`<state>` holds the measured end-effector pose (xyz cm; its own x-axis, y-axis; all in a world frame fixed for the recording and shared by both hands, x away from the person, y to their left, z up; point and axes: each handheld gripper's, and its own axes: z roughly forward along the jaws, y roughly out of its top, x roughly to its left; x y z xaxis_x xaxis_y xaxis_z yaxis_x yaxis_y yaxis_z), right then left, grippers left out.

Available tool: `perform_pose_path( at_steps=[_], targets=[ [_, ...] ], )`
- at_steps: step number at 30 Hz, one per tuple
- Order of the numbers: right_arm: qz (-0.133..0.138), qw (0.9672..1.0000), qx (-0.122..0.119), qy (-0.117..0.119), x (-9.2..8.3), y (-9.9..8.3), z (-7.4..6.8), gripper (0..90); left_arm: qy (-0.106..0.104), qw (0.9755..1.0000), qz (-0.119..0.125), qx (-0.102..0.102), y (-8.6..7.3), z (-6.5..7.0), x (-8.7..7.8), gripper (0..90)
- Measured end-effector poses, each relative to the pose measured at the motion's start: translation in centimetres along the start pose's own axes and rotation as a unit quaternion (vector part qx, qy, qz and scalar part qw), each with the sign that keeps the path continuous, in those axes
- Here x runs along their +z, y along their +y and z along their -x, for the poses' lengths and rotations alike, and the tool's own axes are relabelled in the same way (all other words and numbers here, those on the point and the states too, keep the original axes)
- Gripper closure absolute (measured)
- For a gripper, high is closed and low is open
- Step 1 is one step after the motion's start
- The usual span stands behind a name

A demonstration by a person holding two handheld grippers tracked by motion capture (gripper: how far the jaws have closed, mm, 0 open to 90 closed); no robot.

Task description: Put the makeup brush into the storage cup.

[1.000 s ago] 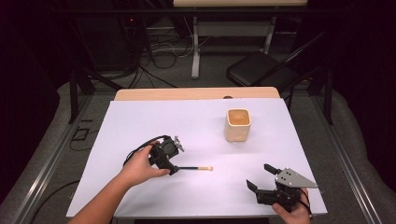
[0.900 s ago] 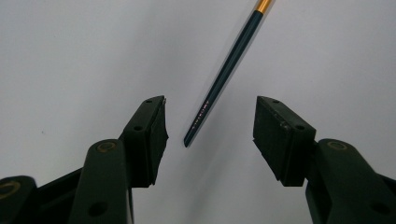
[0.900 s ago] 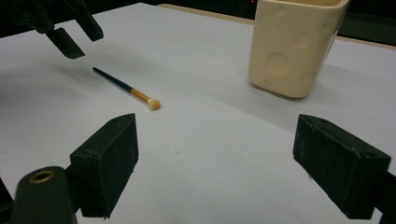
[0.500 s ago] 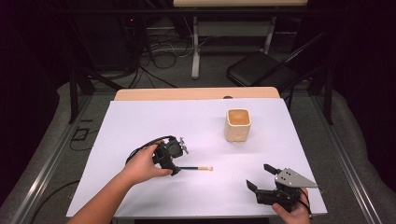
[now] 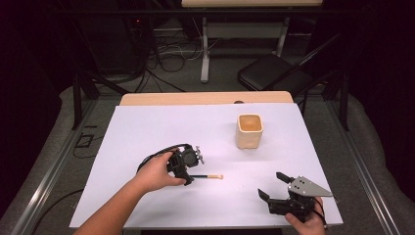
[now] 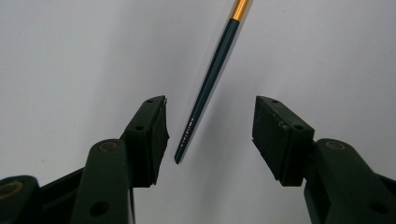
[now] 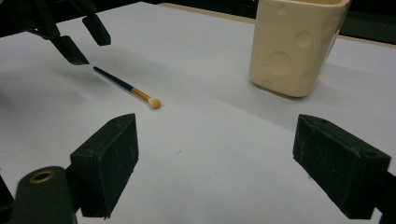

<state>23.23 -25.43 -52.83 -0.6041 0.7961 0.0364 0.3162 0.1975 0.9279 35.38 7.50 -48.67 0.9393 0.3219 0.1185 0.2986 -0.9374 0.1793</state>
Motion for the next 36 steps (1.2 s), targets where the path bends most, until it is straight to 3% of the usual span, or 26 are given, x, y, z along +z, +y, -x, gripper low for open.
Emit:
perform_pose_path(
  at_steps=[5, 12, 29, 36],
  targets=[
    [-0.001, 1.0000, -0.001, 0.000, 0.0, 0.0, 0.0, 13.9, -0.004, 1.0000, 0.004, 0.004, 0.4, 0.1, 0.0, 44.6],
    [-0.001, 1.0000, -0.002, 0.001, 0.0, 0.0, 0.0, 13.9, 0.003, 0.9999, -0.010, 0.011, 1.0, 0.3, 0.1, 42.1],
    [-0.002, 1.0000, -0.004, 0.001, -0.1, 0.0, 0.0, 13.9, 0.003, 0.9992, -0.021, 0.034, 1.2, 0.0, 0.8, 43.9],
    [-0.002, 1.0000, -0.003, 0.002, 0.0, 0.0, 0.0, 13.9, -0.010, 0.9989, -0.029, 0.037, 1.3, -0.2, 1.0, 47.8]
  ],
)
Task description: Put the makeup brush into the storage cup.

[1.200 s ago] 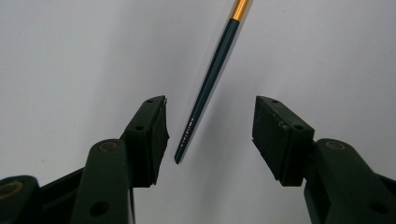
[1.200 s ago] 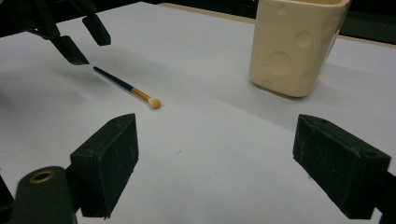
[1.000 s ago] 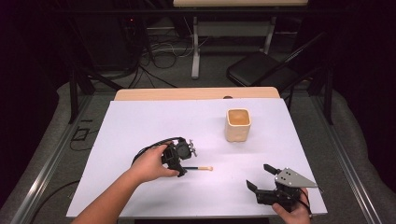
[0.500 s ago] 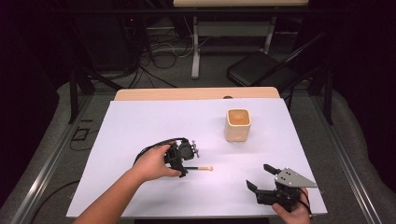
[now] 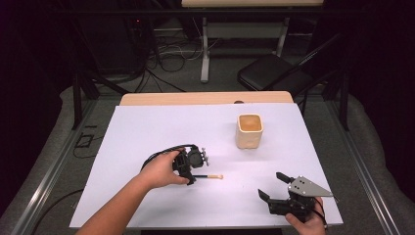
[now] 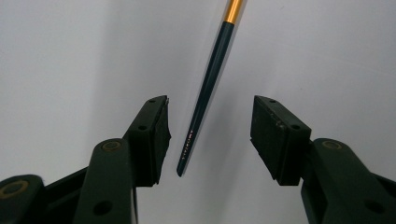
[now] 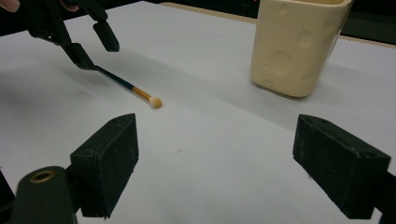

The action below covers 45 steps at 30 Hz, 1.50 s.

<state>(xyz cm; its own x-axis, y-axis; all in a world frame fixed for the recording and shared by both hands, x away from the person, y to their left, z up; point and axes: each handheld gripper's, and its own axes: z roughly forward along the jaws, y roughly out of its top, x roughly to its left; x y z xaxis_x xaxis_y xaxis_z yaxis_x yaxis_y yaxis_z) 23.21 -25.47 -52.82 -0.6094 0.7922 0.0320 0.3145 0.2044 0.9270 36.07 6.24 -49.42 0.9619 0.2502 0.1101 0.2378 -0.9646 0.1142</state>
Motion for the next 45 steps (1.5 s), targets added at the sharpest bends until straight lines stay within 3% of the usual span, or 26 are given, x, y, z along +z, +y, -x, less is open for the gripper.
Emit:
perform_pose_path(
  at_steps=[17, 21, 23, 25, 45],
  targets=[
    [0.000, 1.0000, -0.001, 0.000, 0.0, 0.0, 0.0, 14.0, -0.009, 0.9994, -0.024, 0.024, 0.4, 0.2, 0.9, 62.1],
    [0.000, 1.0000, -0.002, 0.001, 0.0, 0.0, 0.0, 14.0, 0.006, 0.9990, -0.028, 0.034, 0.4, 0.1, 1.4, 67.6],
    [-0.001, 1.0000, -0.003, 0.001, 0.0, 0.0, 0.0, 14.0, -0.004, 0.9987, -0.033, 0.039, 0.4, -0.2, 1.4, 69.4],
    [-0.001, 1.0000, -0.003, 0.001, -0.1, 0.0, 0.0, 14.0, 0.006, 0.9988, -0.031, 0.038, 0.4, -0.1, 1.6, 70.9],
    [-0.001, 1.0000, -0.002, 0.001, 0.0, 0.0, 0.0, 14.0, 0.012, 0.9978, -0.043, 0.049, 0.7, 0.0, 2.6, 76.5]
  ],
)
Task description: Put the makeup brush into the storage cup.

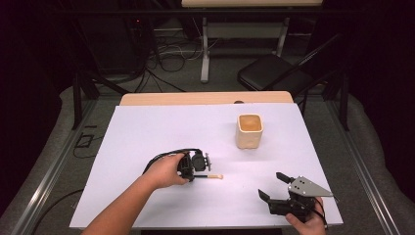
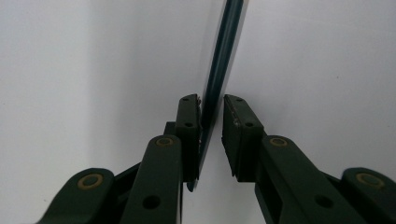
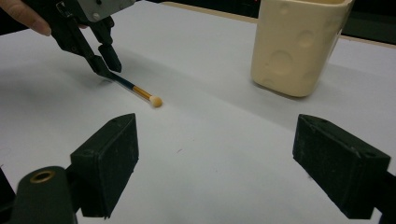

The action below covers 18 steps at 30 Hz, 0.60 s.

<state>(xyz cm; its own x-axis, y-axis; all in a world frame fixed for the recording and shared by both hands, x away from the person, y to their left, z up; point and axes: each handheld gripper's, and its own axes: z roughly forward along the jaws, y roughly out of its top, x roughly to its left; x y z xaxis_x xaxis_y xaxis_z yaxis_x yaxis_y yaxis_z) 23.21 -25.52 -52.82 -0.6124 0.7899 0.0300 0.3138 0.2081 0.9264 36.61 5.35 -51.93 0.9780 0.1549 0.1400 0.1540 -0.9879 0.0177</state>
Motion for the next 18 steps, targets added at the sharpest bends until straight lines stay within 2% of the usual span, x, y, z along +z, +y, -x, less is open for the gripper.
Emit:
perform_pose_path(
  at_steps=[14, 18],
  targets=[
    [0.000, 1.0000, -0.001, 0.001, 0.00, 0.00, -0.01, 14.0, 0.000, 1.0000, -0.009, 0.002, 0.21, 0.08, 0.28, 77.9],
    [0.000, 1.0000, 0.000, 0.001, 0.01, 0.00, 0.00, 14.0, 0.002, 1.0000, -0.004, 0.008, 0.34, 0.09, 0.24, 78.0]
  ],
)
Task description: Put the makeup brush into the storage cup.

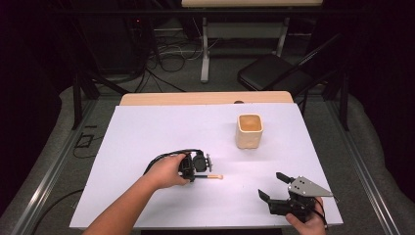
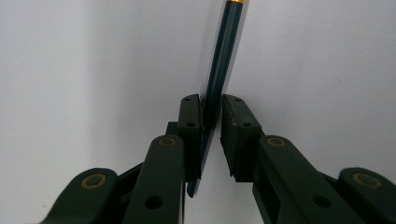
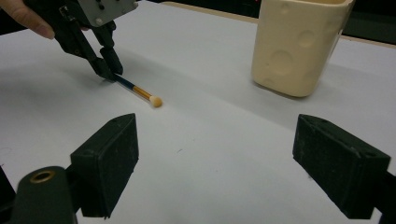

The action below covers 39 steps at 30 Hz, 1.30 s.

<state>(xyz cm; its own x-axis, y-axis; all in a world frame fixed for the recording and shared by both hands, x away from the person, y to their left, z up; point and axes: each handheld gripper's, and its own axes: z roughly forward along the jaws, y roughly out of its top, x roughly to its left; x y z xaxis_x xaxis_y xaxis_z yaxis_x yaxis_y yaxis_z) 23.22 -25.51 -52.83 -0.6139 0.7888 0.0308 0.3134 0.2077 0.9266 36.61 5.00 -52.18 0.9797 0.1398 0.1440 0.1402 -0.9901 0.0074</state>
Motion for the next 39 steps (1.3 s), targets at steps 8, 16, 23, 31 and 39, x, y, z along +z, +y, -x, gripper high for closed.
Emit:
perform_pose_path(
  at_steps=[8, 16, 23, 31, 39],
  targets=[
    [0.000, 1.0000, -0.001, 0.000, 0.0, 0.0, 0.0, 14.0, -0.001, 1.0000, 0.004, 0.007, 0.7, 0.2, -0.3, 78.6],
    [0.000, 1.0000, -0.001, 0.001, 0.0, 0.0, 0.0, 14.0, -0.002, 0.9999, -0.001, 0.011, 1.3, 0.3, -0.1, 78.5],
    [0.000, 1.0000, -0.001, 0.001, 0.0, 0.0, 0.0, 14.0, -0.006, 0.9999, -0.006, 0.012, 1.4, 0.3, 0.2, 80.4],
    [-0.001, 1.0000, -0.003, 0.001, 0.0, 0.0, 0.0, 14.0, -0.011, 0.9998, -0.009, 0.014, 1.4, 0.2, 0.2, 82.5],
    [0.000, 1.0000, -0.001, 0.001, 0.0, 0.0, 0.0, 14.0, -0.010, 0.9998, -0.006, 0.015, 1.4, 0.3, 0.2, 82.9]
  ],
)
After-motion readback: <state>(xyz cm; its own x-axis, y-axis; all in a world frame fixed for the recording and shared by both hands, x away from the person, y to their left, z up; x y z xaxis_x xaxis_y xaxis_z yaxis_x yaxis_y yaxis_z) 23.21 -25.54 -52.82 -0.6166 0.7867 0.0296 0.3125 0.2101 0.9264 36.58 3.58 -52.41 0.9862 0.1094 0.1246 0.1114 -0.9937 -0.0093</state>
